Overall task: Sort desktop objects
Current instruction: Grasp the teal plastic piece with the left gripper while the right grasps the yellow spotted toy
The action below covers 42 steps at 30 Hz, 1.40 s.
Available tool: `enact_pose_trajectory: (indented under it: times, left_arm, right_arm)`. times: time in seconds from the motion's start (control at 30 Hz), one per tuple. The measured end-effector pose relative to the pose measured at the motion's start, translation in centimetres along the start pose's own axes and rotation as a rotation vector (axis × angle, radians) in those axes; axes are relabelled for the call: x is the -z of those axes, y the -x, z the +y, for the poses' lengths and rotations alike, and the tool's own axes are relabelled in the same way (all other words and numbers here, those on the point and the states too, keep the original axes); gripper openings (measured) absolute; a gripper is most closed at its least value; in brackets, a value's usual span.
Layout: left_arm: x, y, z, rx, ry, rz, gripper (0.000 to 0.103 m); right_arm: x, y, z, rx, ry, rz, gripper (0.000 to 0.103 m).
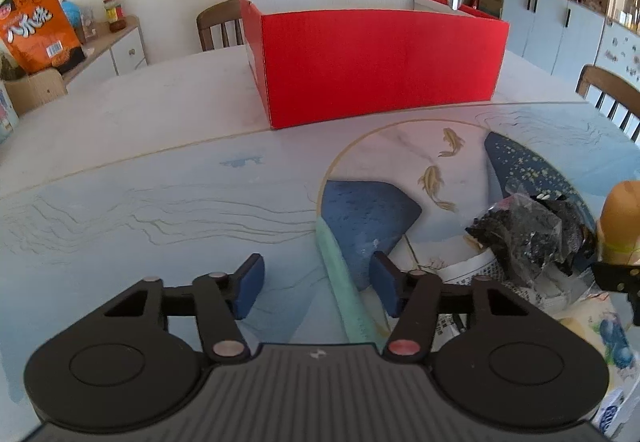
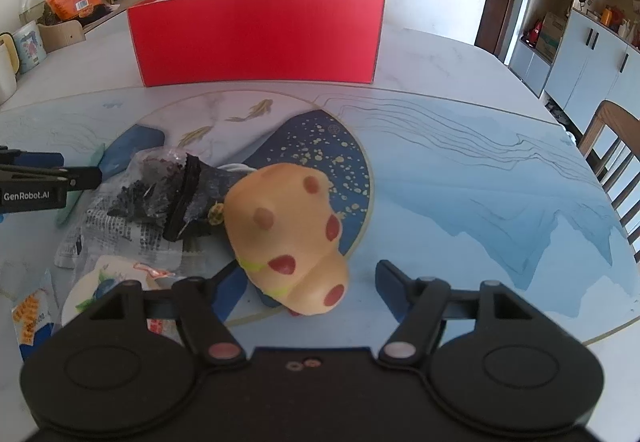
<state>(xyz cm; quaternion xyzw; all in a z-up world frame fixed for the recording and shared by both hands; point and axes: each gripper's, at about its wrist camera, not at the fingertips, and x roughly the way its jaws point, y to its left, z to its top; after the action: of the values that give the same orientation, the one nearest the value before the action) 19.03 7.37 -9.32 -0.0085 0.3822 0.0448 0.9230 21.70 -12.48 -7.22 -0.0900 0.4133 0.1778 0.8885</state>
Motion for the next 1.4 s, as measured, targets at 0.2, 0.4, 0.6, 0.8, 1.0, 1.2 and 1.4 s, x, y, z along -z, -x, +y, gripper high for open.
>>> enact_pose_trajectory:
  times: [0.2, 0.4, 0.6, 0.8, 1.0, 1.2, 1.4]
  left_arm:
    - [0.3, 0.2, -0.2, 0.013, -0.016, -0.028, 0.037]
    - [0.6, 0.3, -0.2, 0.013, -0.014, -0.050, 0.030]
    - [0.7, 0.4, -0.2, 0.014, -0.016, -0.066, 0.020]
    - [0.7, 0.3, -0.4, 0.020, -0.021, -0.067, 0.011]
    - [0.7, 0.4, -0.4, 0.028, -0.024, -0.068, 0.010]
    - [0.6, 0.4, -0.2, 0.034, -0.023, -0.062, 0.010]
    - [0.7, 0.6, -0.1, 0.040, -0.024, -0.061, 0.010]
  right_arm:
    - [0.0, -0.2, -0.1, -0.006, -0.005, -0.014, 0.069]
    - [-0.1, -0.4, -0.2, -0.007, -0.016, -0.030, 0.063]
    - [0.2, -0.2, -0.1, -0.010, -0.025, -0.044, 0.056]
    - [0.2, 0.1, -0.1, 0.007, -0.031, -0.050, 0.048]
    - [0.3, 0.4, -0.5, 0.022, -0.047, -0.064, 0.044]
    - [0.2, 0.6, -0.3, 0.022, -0.052, -0.066, 0.043]
    - [0.1, 1.4, -0.5, 0.020, -0.071, -0.072, 0.043]
